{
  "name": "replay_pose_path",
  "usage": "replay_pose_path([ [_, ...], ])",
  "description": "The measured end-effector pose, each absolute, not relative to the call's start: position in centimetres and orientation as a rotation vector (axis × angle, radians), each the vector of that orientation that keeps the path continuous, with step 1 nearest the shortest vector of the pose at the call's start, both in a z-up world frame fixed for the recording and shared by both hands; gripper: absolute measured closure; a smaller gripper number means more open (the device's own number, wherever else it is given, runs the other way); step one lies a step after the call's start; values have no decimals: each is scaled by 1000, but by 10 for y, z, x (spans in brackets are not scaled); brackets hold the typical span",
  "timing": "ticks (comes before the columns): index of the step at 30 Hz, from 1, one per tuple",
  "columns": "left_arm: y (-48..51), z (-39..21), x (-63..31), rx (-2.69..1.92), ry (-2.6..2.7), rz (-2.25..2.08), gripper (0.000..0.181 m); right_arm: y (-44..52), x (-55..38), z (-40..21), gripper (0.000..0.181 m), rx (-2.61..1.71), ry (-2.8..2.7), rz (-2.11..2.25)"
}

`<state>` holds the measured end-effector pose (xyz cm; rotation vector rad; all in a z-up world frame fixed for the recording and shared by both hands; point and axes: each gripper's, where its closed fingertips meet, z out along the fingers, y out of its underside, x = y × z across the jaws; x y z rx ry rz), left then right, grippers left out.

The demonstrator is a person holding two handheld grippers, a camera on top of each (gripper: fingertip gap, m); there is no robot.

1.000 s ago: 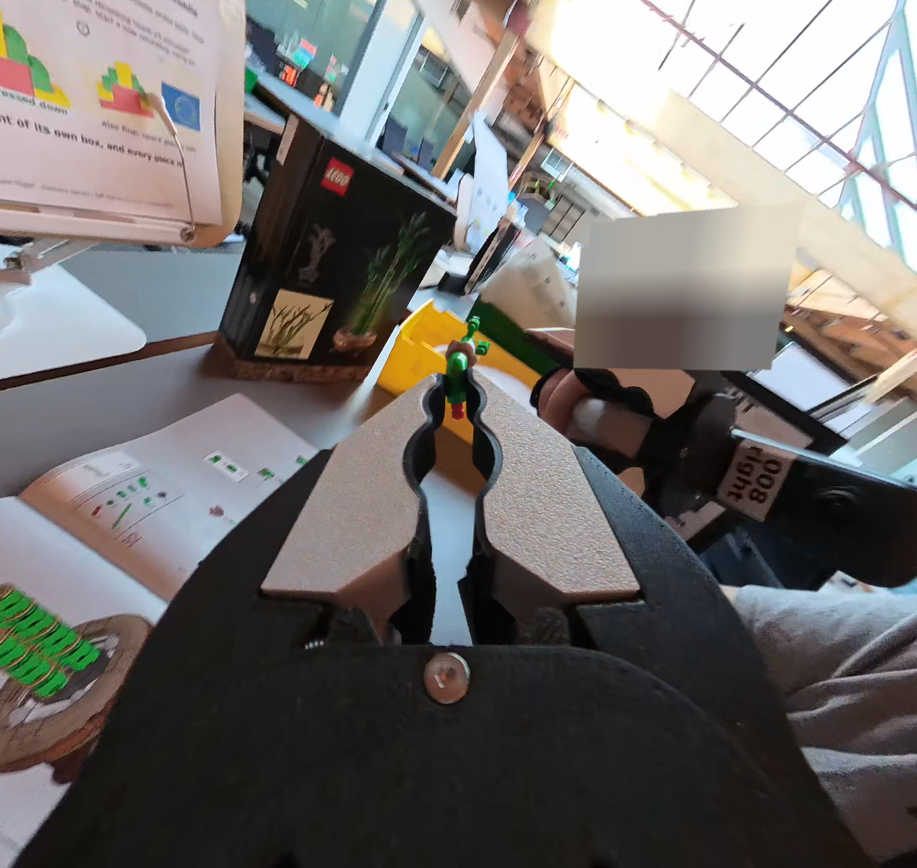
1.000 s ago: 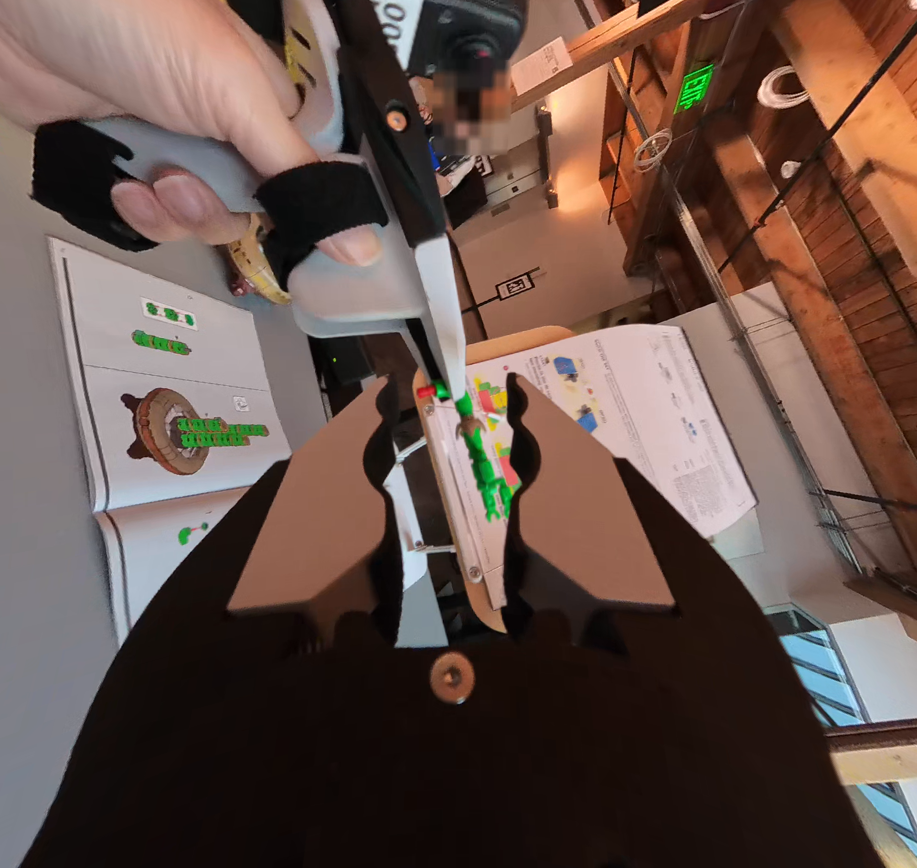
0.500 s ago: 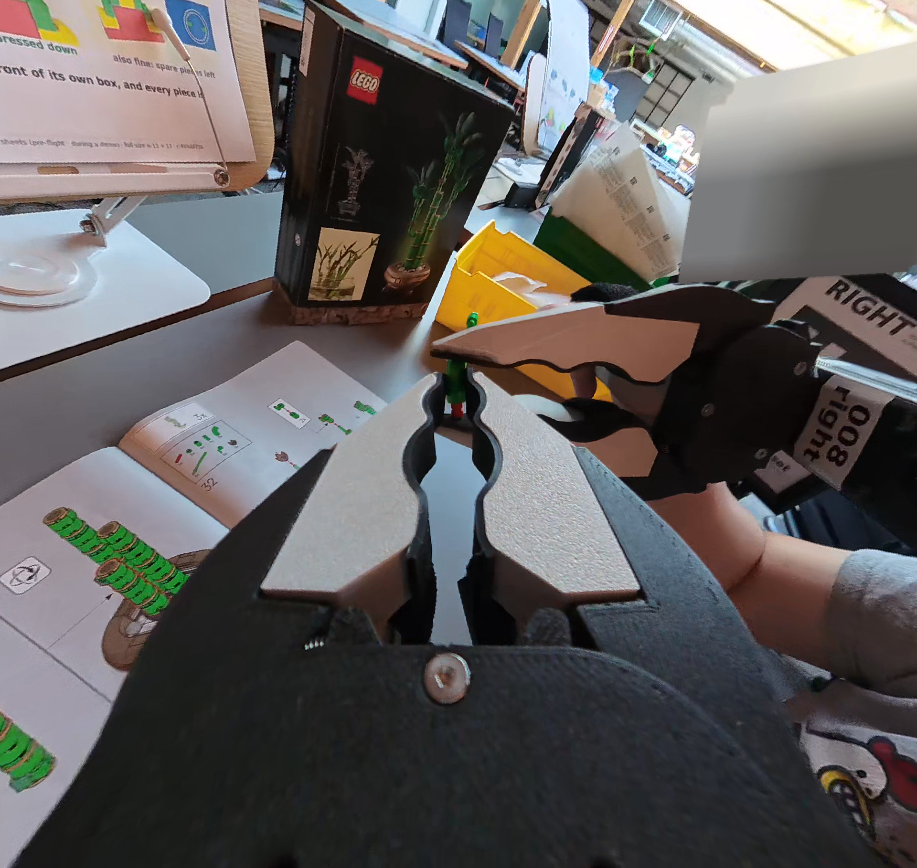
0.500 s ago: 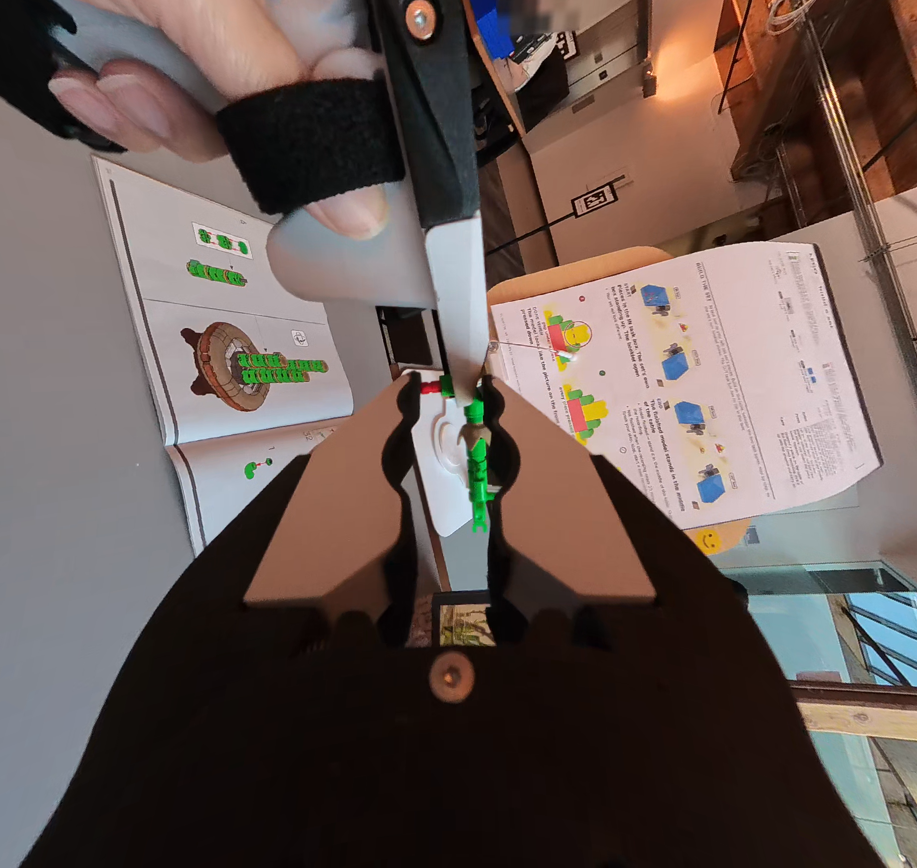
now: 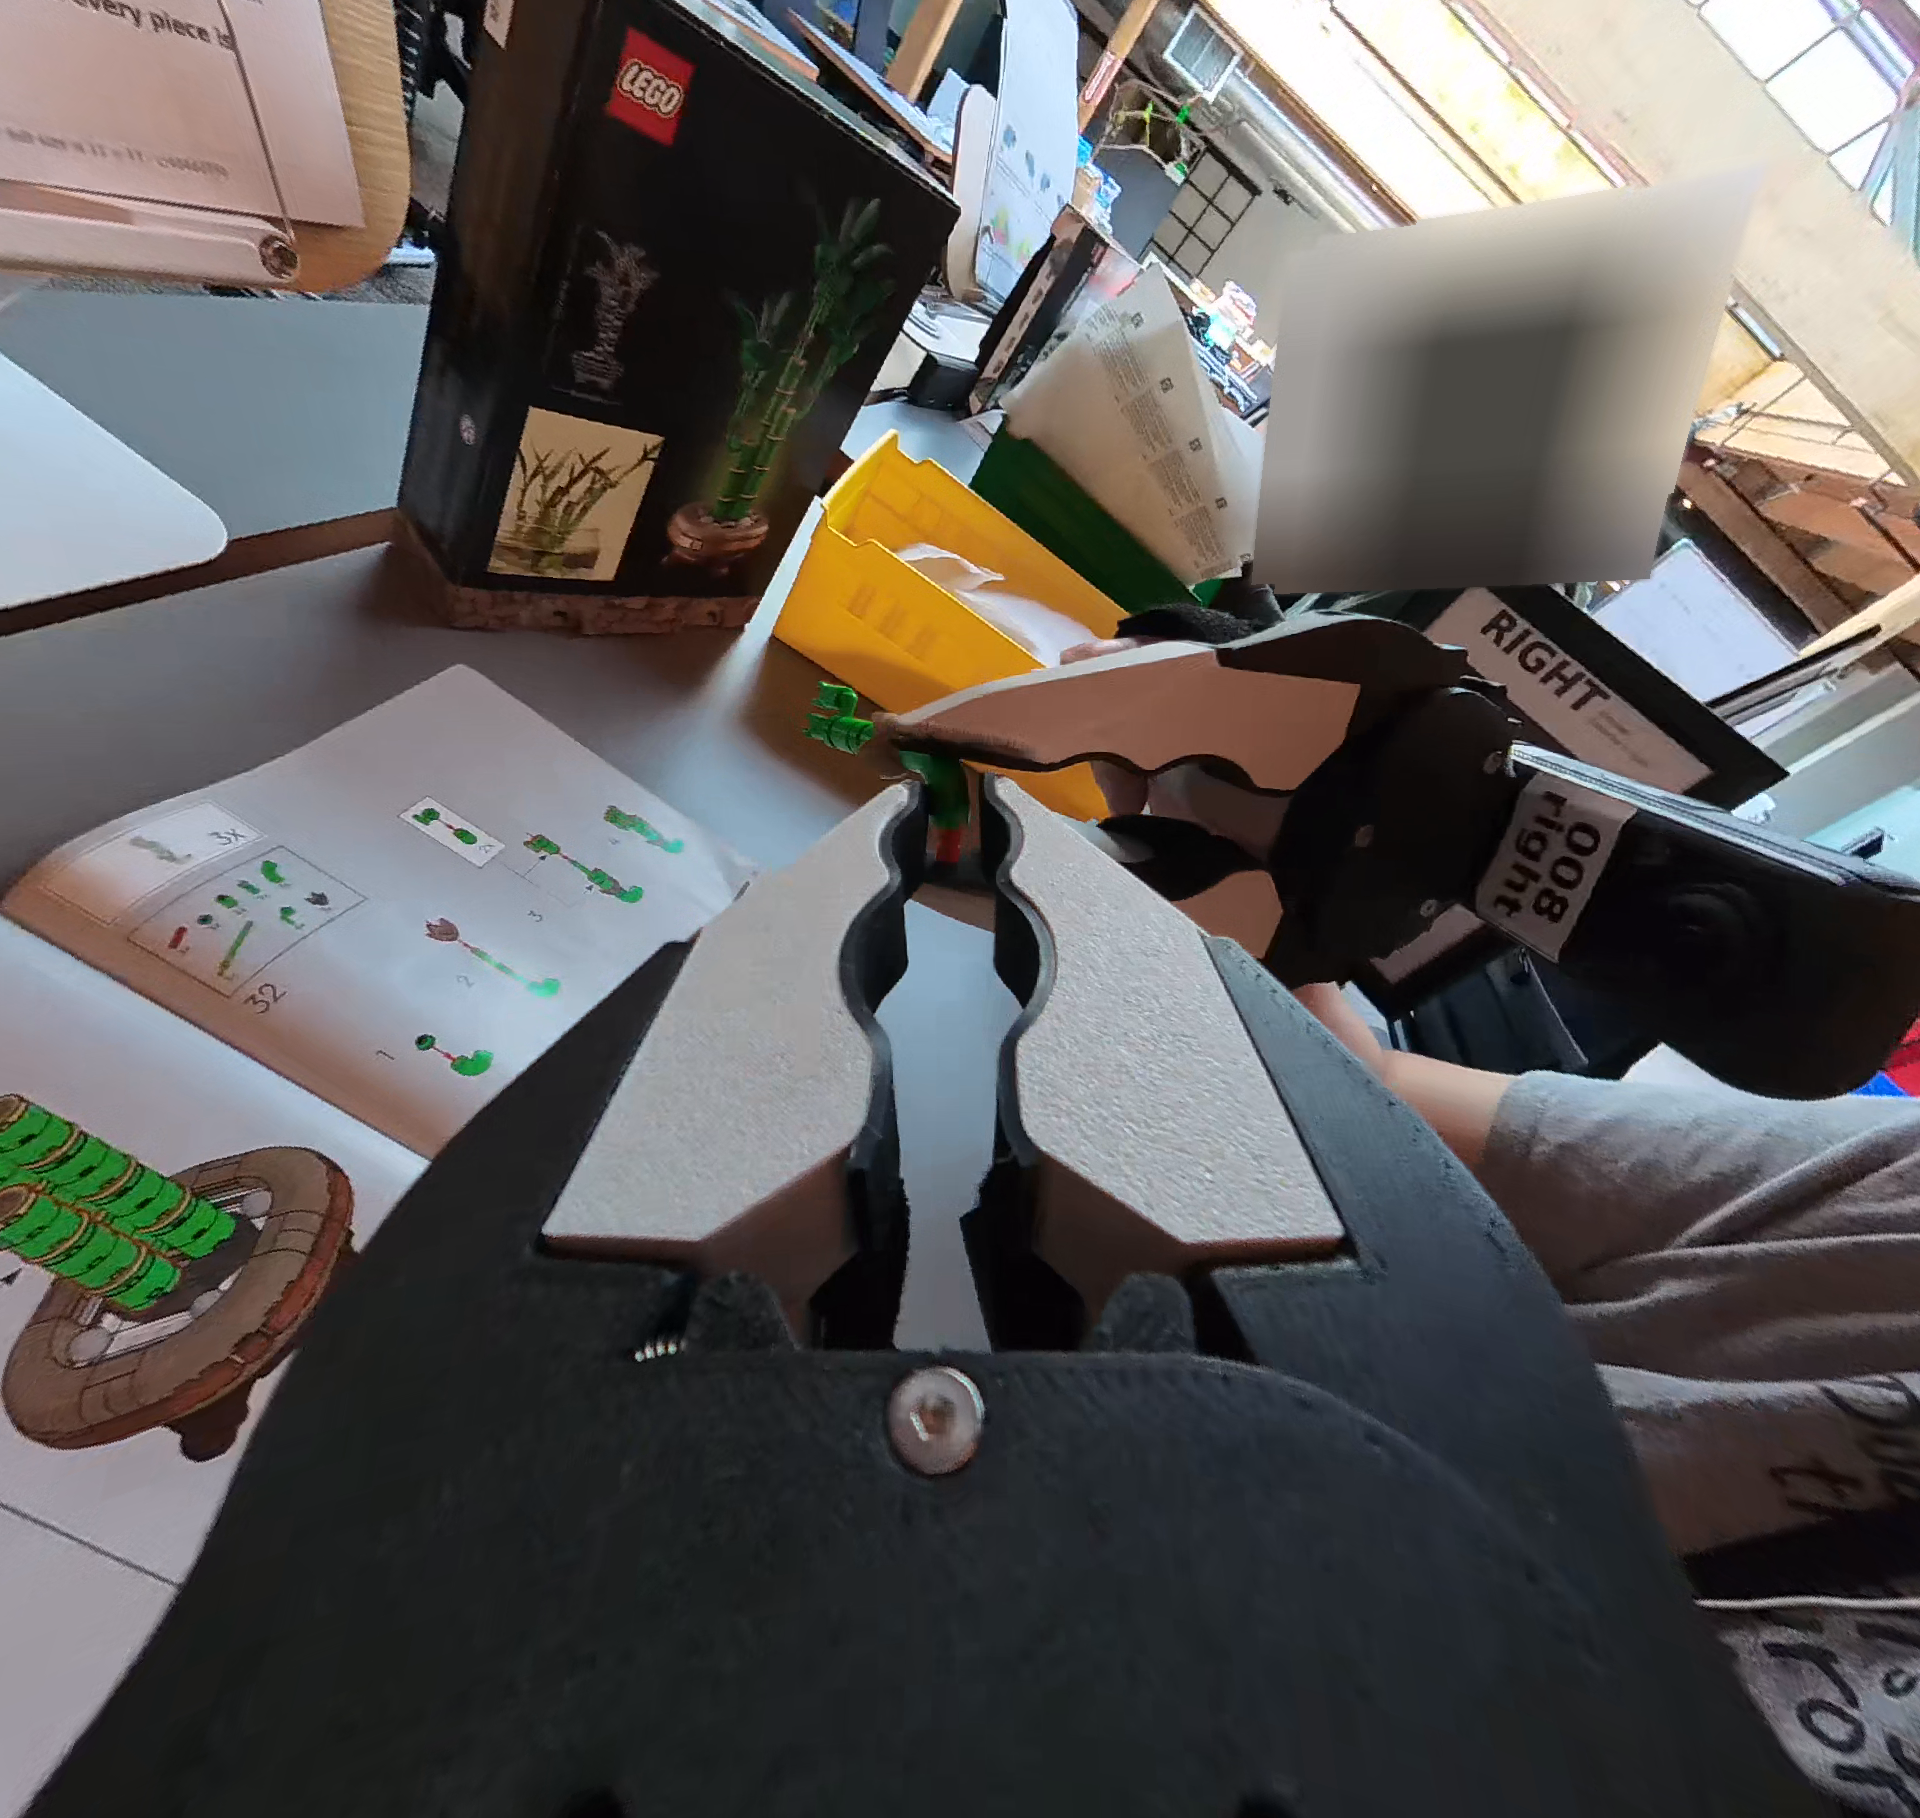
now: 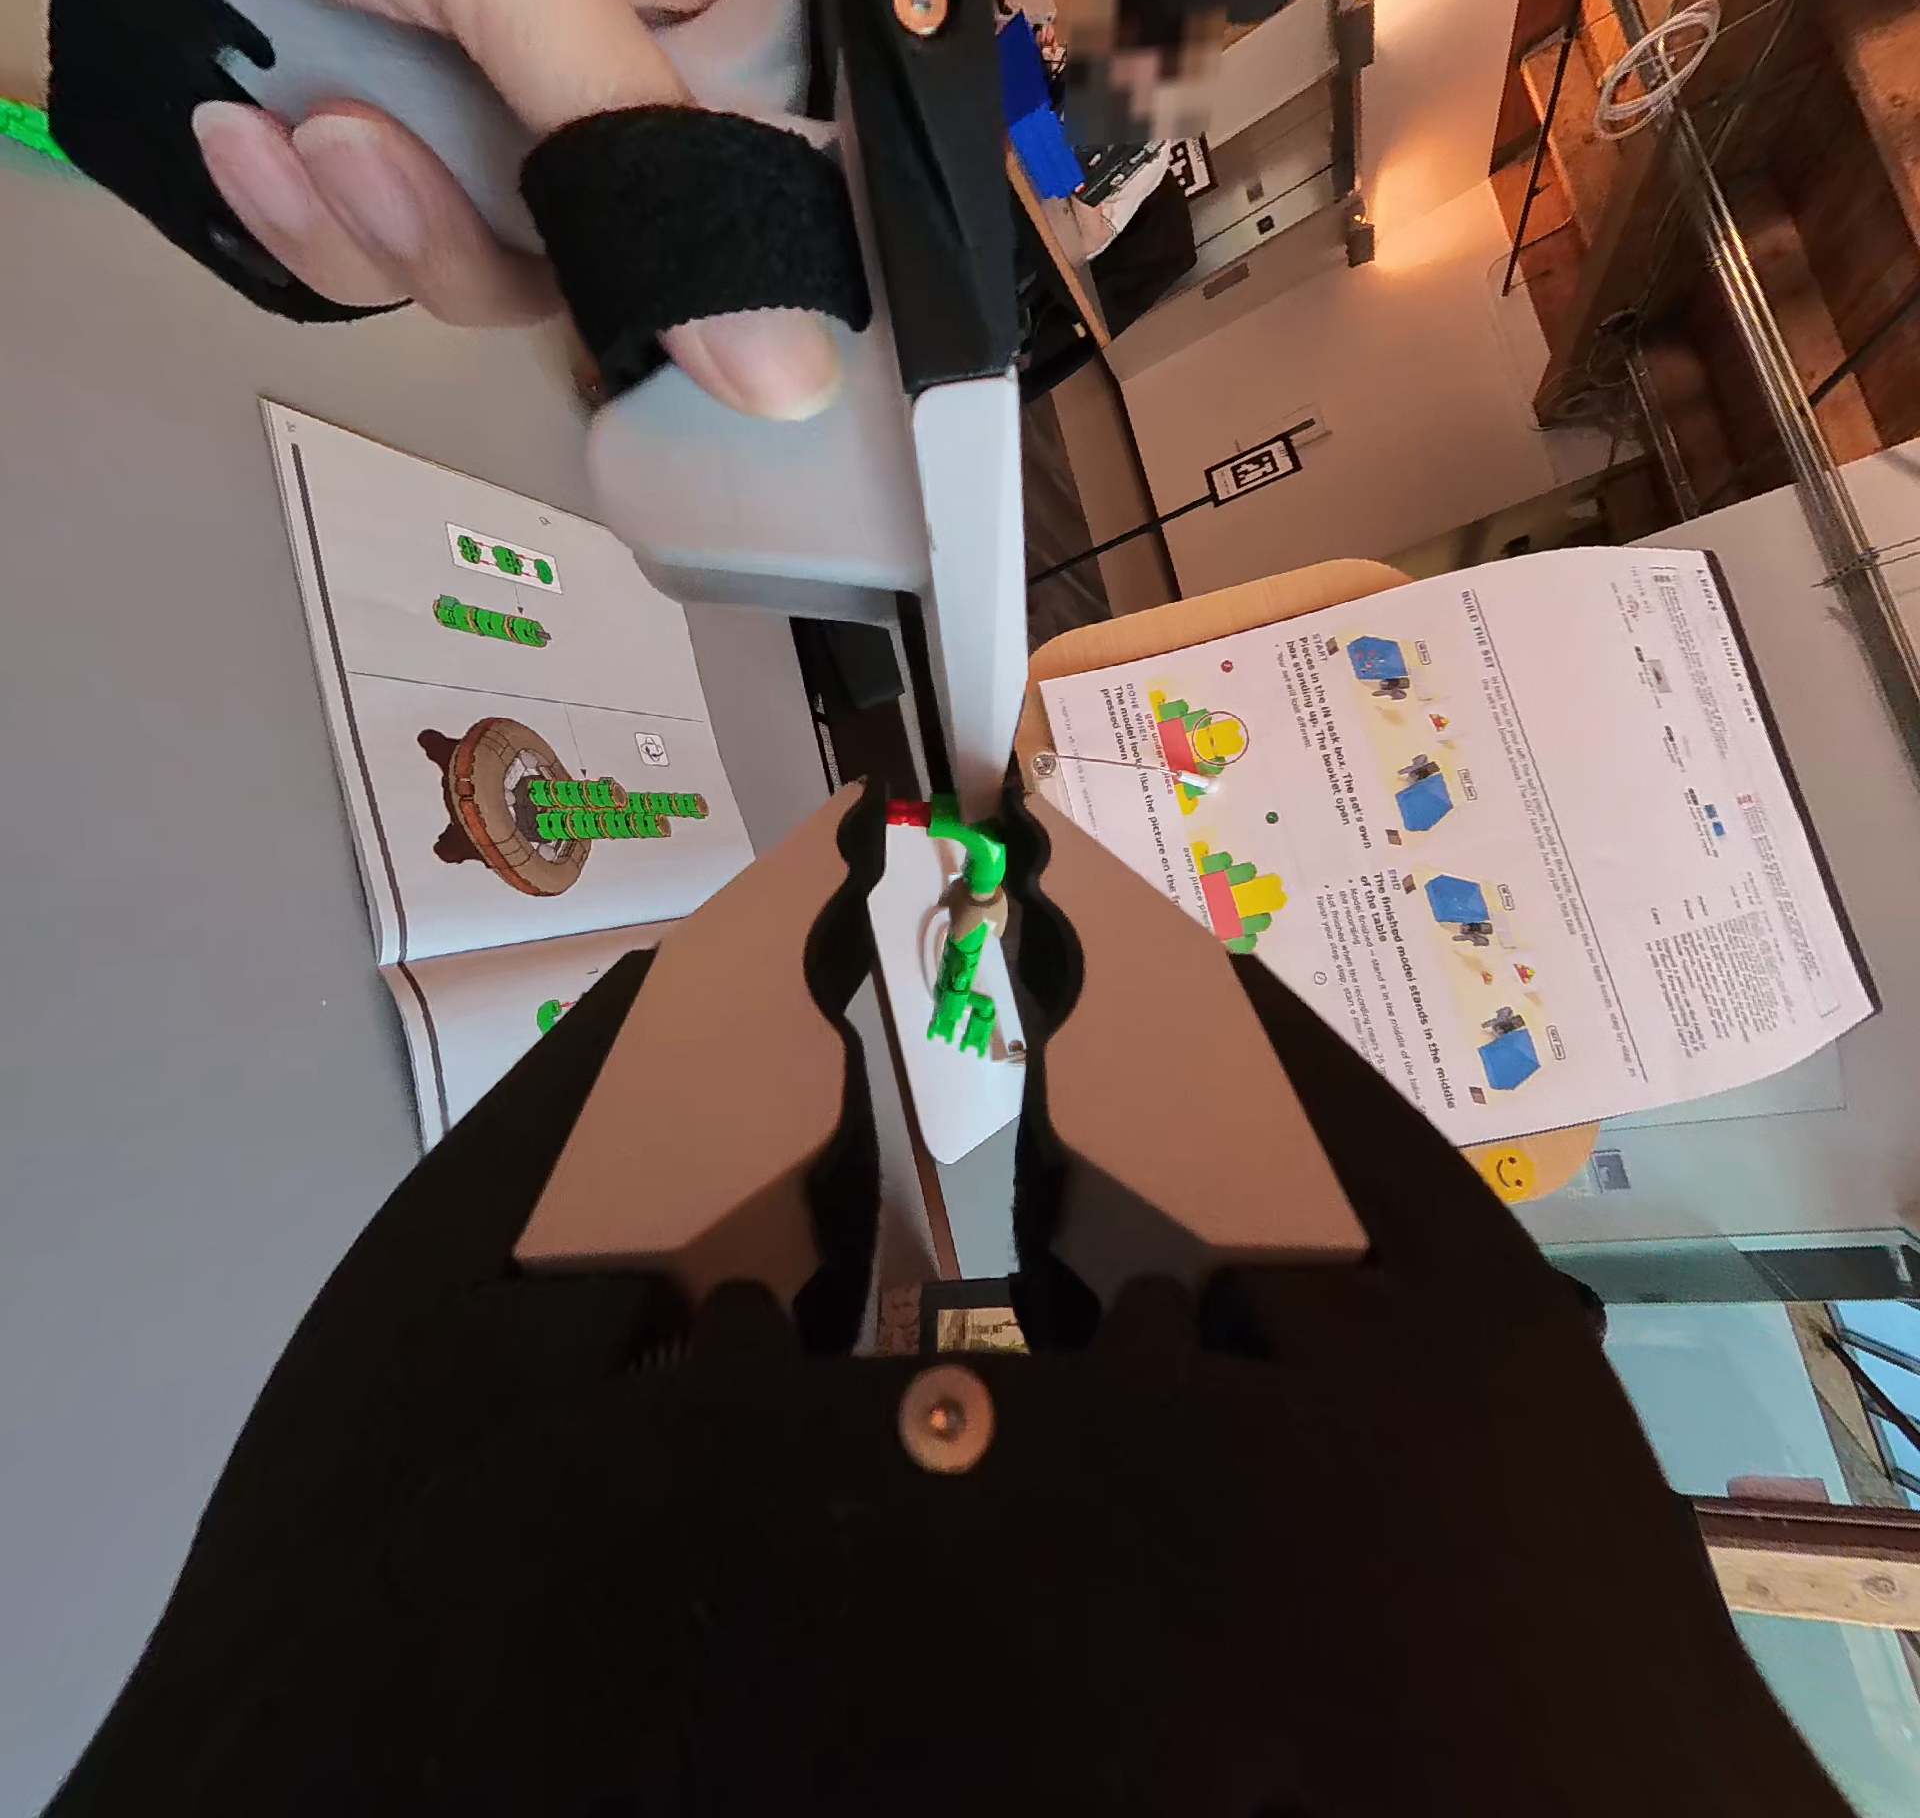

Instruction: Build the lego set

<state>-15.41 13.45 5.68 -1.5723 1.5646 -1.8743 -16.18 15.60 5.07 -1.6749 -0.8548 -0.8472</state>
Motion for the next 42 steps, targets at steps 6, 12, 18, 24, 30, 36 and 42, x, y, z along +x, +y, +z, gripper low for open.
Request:
replay_pose_path([
  [6,137,46,-152,-1573,1619,-1742,175,158,-160,41,161,-1719,-868,-845],
  [12,134,42,-154,-1554,1686,-1654,170,159,-163,41,161,-1719,-876,-854],
  [18,134,44,-151,-1514,1674,-1610,175,159,-160,45,161,-1689,-867,-889],
  [24,133,53,-156,-1547,1629,-1802,176,159,-163,52,160,-1657,-831,-862],
  [30,133,45,-156,-1564,1670,-1718,175,160,-163,45,161,-1696,-844,-844],
  [36,131,43,-156,-1574,1681,-1702,175,159,-163,42,164,-1725,-837,-813],
  [42,136,44,-156,-1581,1659,-1707,175,163,-163,43,160,-1735,-759,-730],
])
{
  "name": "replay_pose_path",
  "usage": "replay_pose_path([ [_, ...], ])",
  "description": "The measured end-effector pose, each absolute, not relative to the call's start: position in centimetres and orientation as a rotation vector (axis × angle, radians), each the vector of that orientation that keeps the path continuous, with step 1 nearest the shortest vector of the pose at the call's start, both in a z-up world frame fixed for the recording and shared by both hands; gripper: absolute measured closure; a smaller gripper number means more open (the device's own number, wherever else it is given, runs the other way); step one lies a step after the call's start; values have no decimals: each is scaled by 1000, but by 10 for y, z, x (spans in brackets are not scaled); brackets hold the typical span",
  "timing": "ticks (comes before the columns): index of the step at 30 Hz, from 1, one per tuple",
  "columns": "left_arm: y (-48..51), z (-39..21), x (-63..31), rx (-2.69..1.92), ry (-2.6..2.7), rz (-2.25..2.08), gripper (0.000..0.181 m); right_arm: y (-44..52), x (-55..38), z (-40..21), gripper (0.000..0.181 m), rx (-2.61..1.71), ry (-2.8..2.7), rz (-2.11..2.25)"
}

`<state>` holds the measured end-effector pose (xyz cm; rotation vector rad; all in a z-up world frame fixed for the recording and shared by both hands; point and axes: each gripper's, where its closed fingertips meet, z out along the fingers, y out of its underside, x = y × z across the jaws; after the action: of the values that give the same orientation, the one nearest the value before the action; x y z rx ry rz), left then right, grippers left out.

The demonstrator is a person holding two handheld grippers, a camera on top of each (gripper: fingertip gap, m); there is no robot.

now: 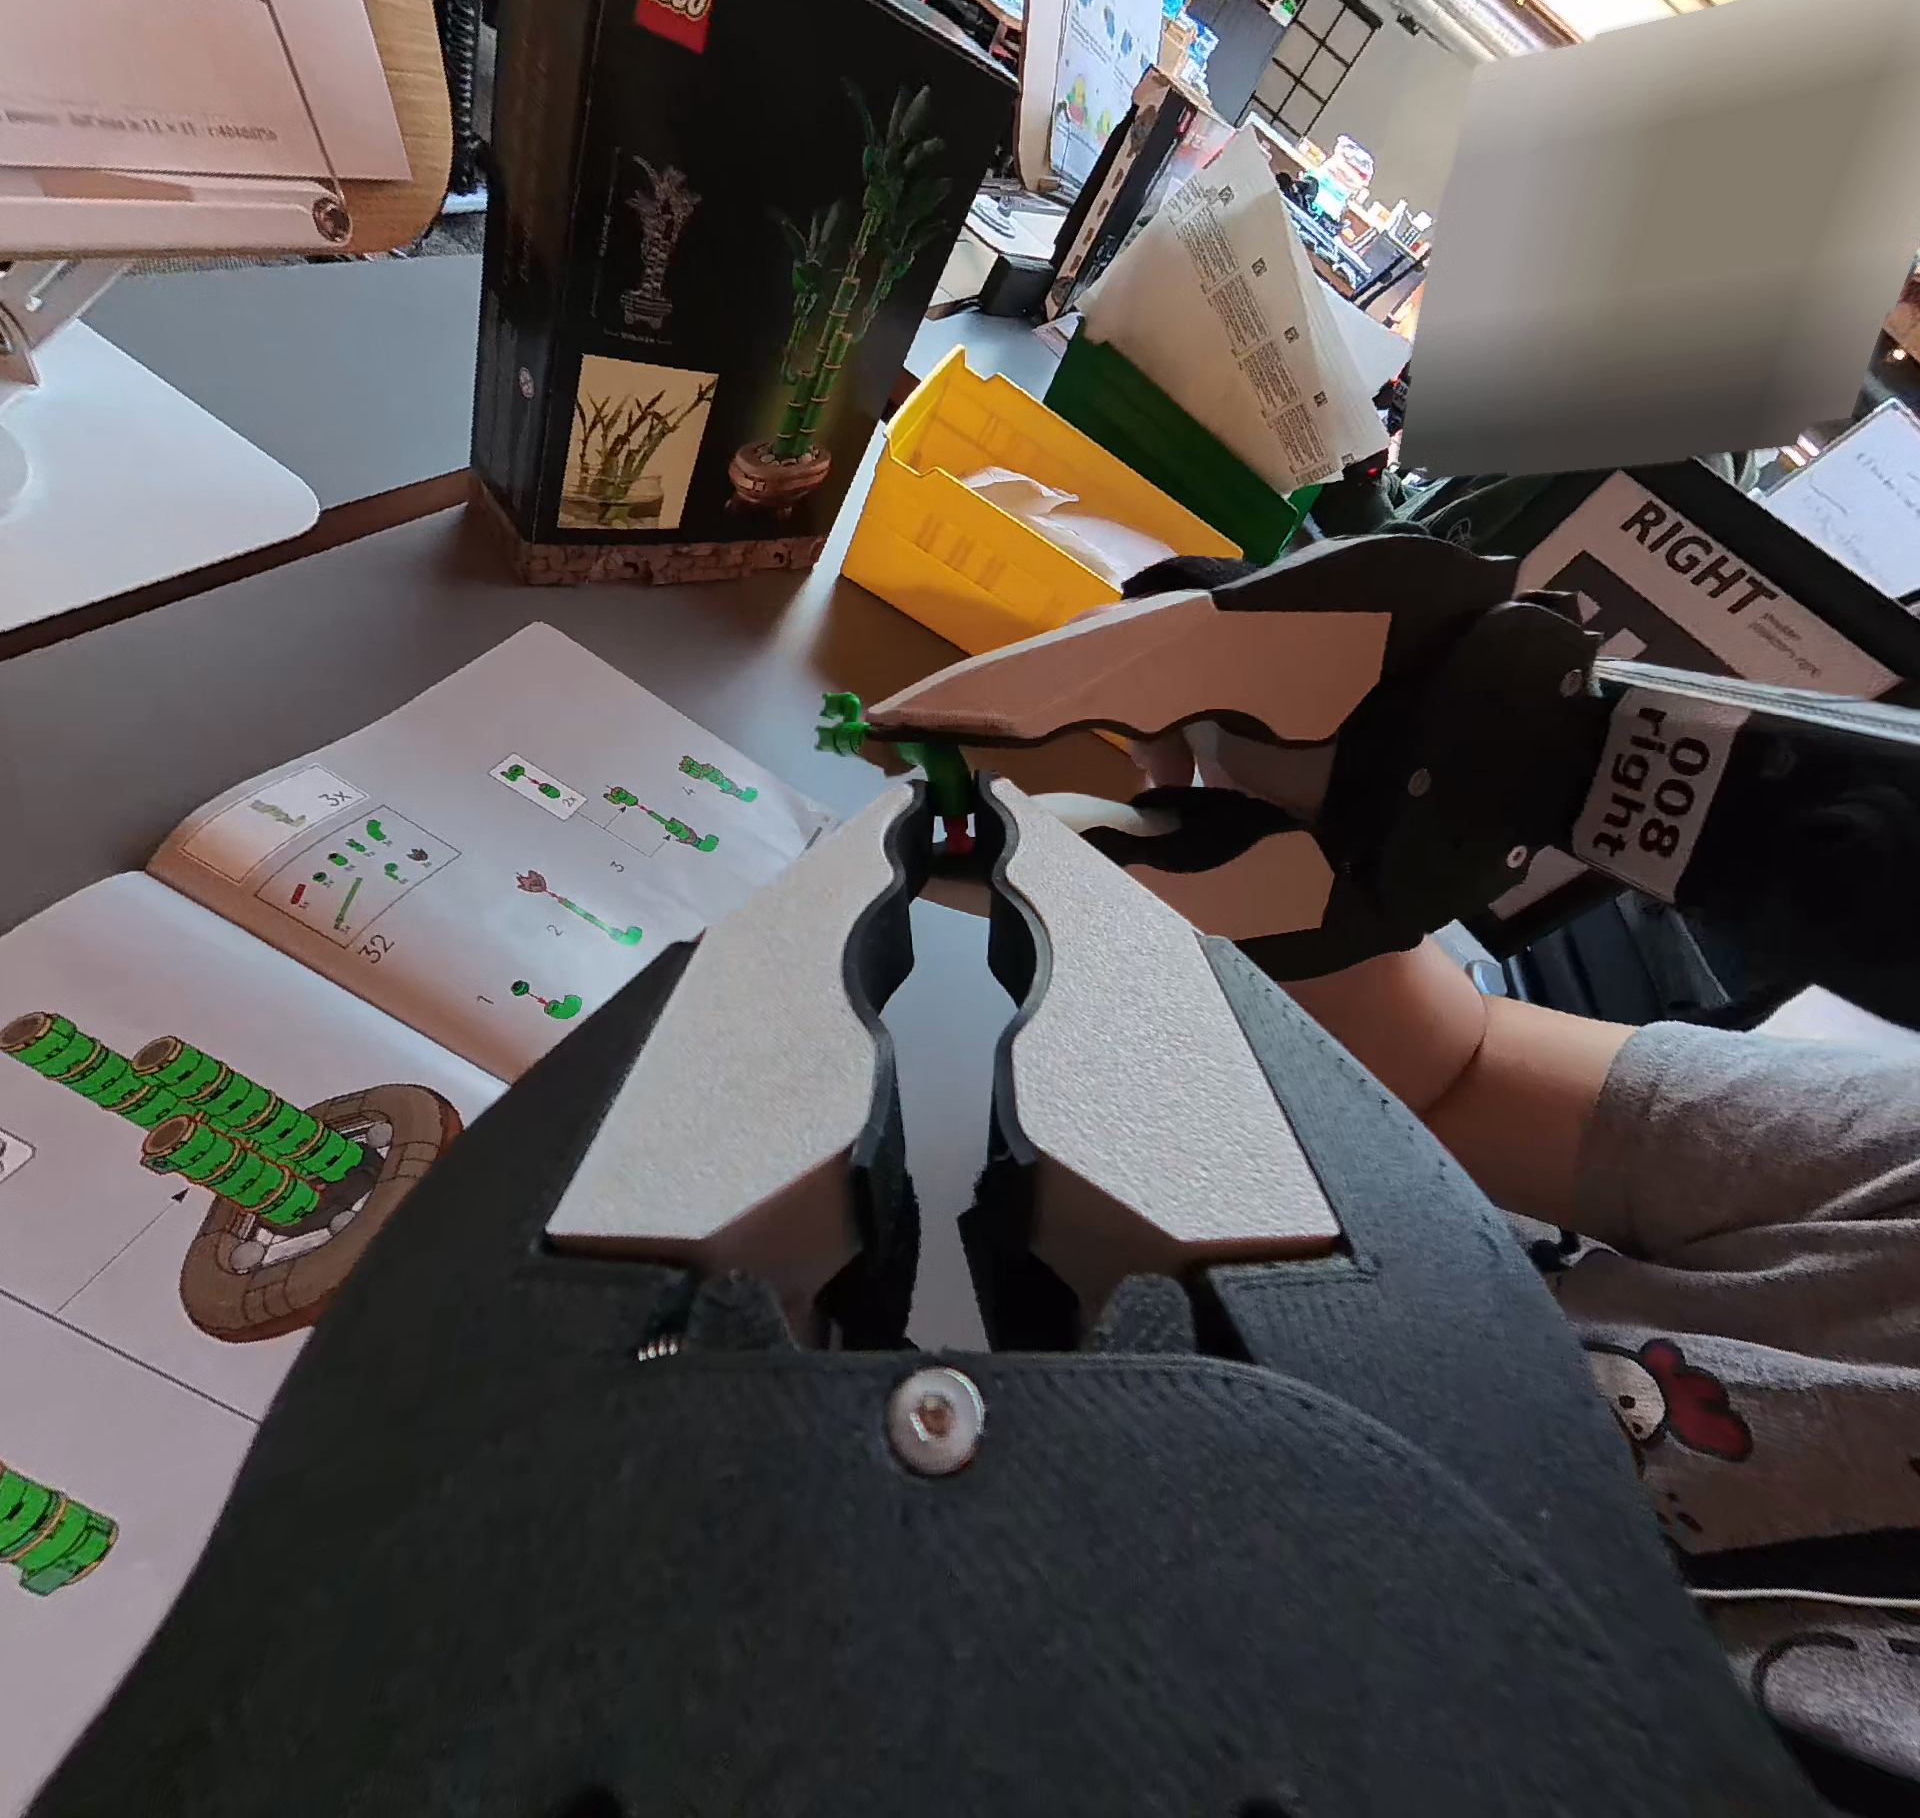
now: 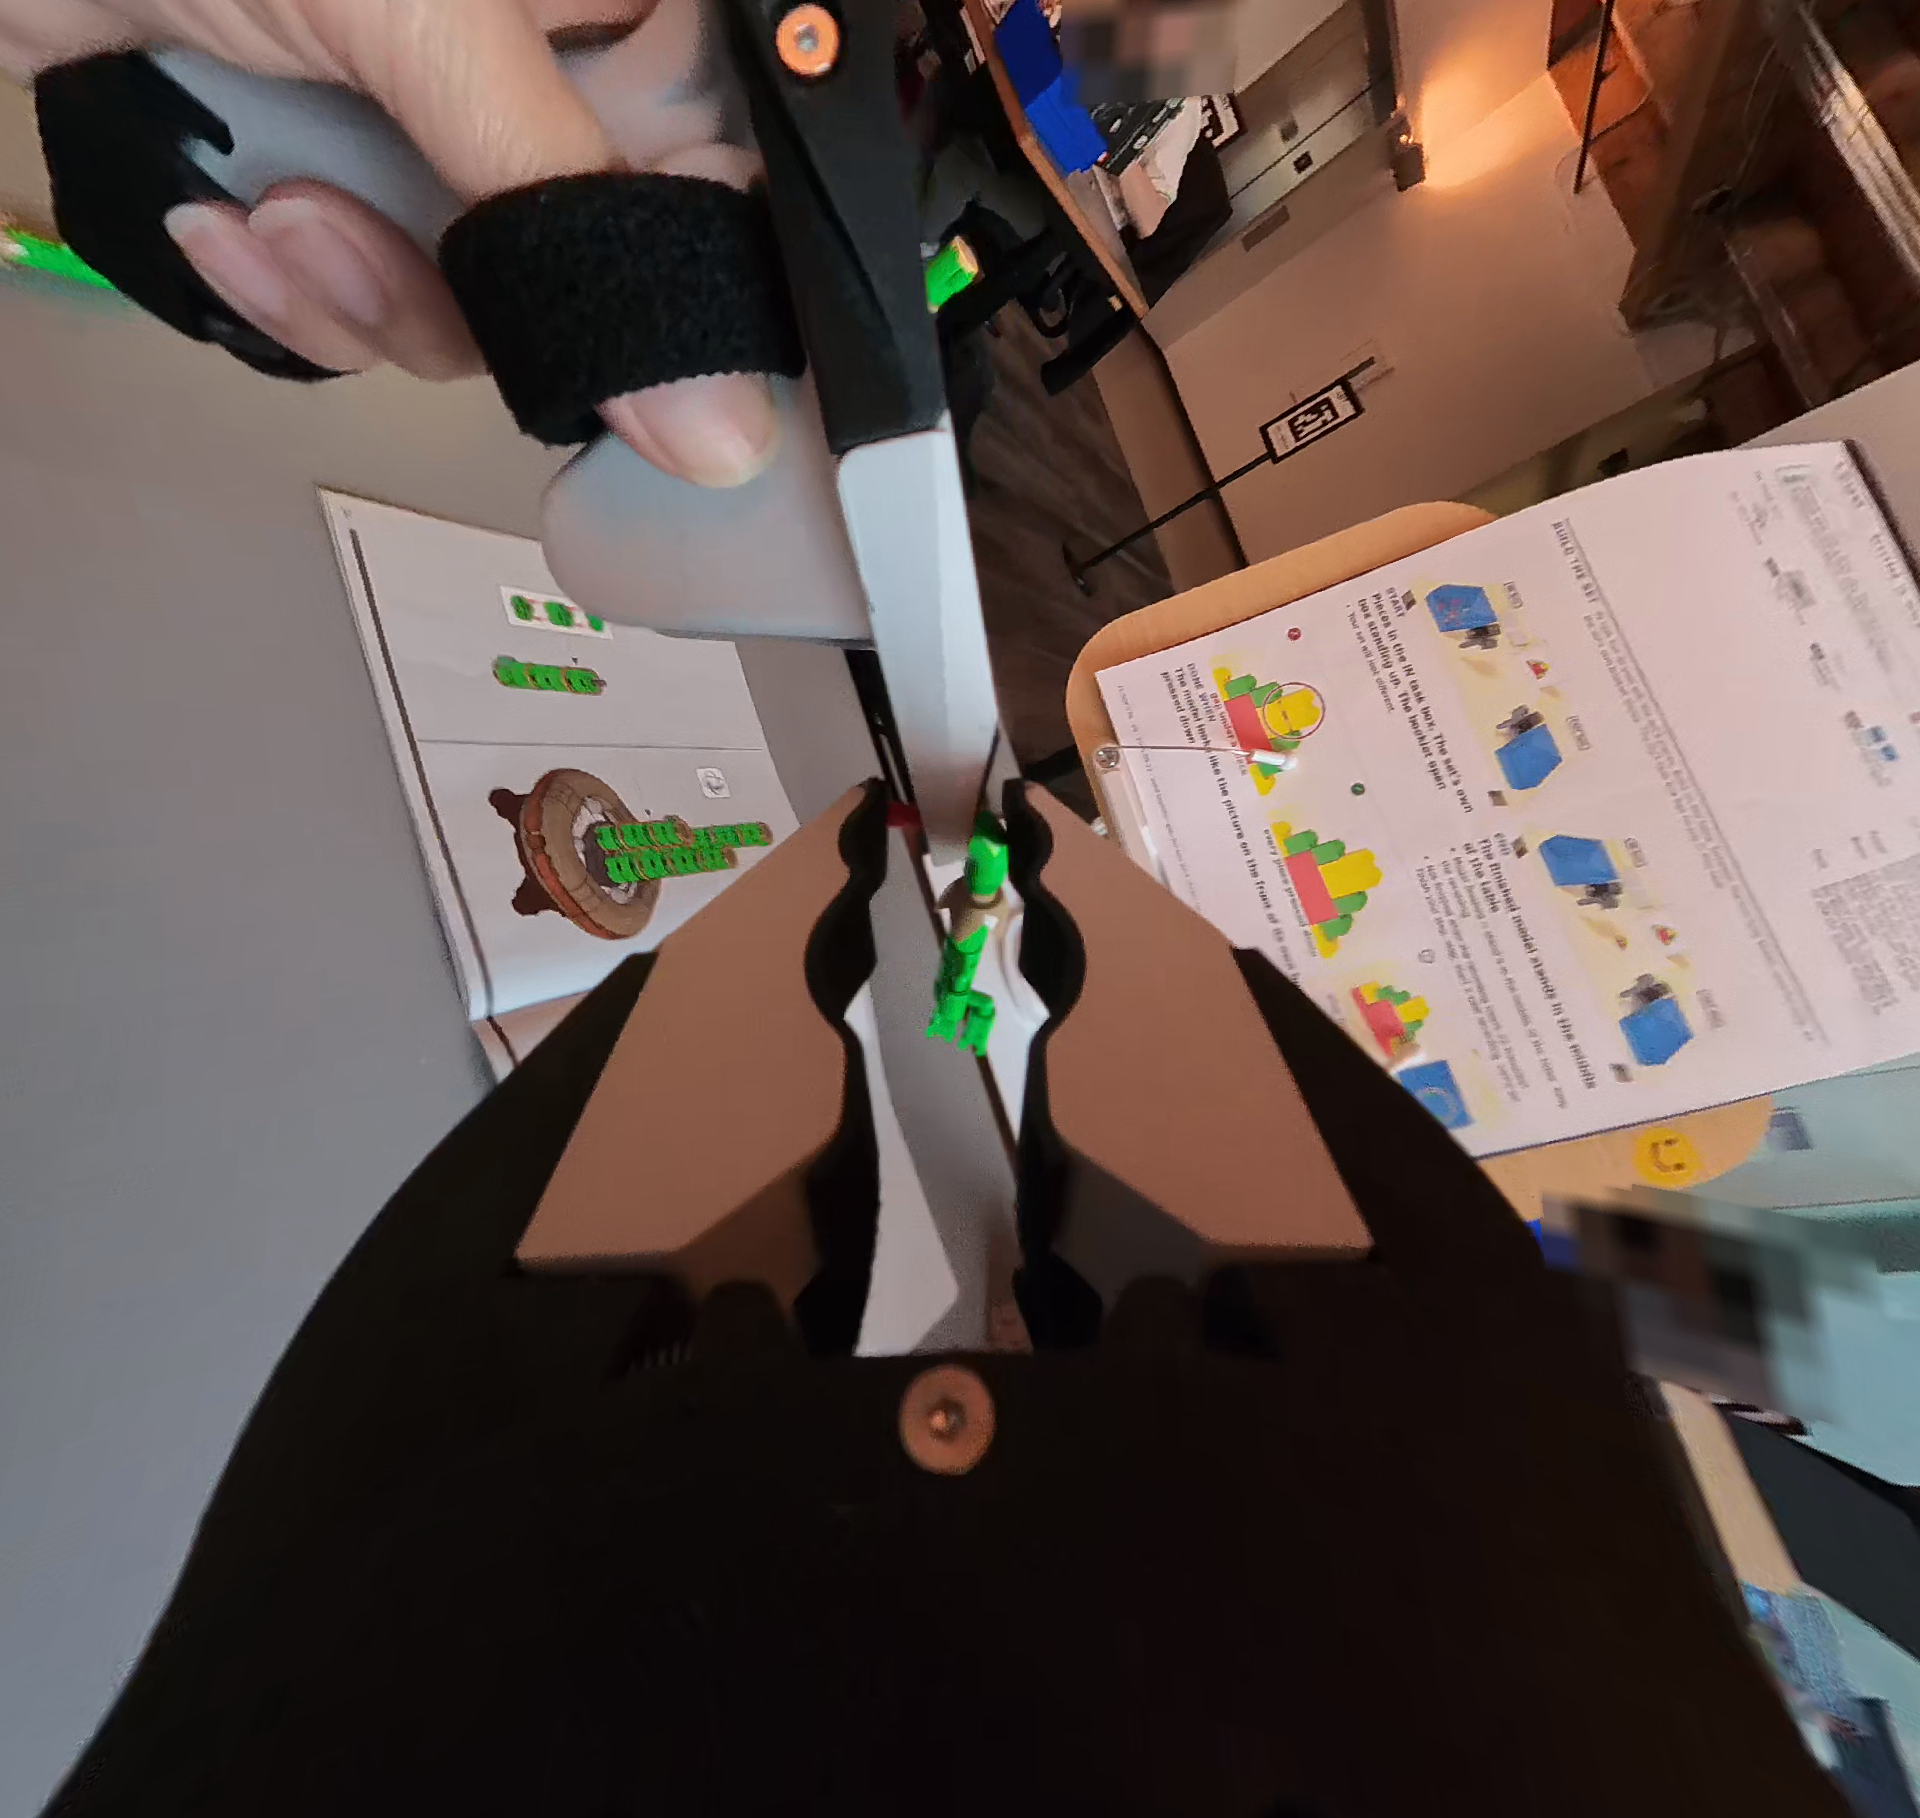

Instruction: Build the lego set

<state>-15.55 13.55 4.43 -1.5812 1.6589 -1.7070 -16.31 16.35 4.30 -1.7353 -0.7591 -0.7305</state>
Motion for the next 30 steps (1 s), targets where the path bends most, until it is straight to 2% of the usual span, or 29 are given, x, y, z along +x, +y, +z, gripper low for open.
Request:
replay_pose_path([
  [7,133,59,-158,-1550,1587,-1907,176,166,-162,46,146,-1751,-652,-604],
  [10,133,61,-157,-1531,1578,-1900,176,166,-161,51,147,-1738,-605,-579],
  [12,133,61,-157,-1526,1582,-1894,176,166,-160,54,155,-1734,-572,-564],
  [30,134,67,-157,-1517,1524,-1969,176,166,-156,58,158,-1711,-583,-664],
])
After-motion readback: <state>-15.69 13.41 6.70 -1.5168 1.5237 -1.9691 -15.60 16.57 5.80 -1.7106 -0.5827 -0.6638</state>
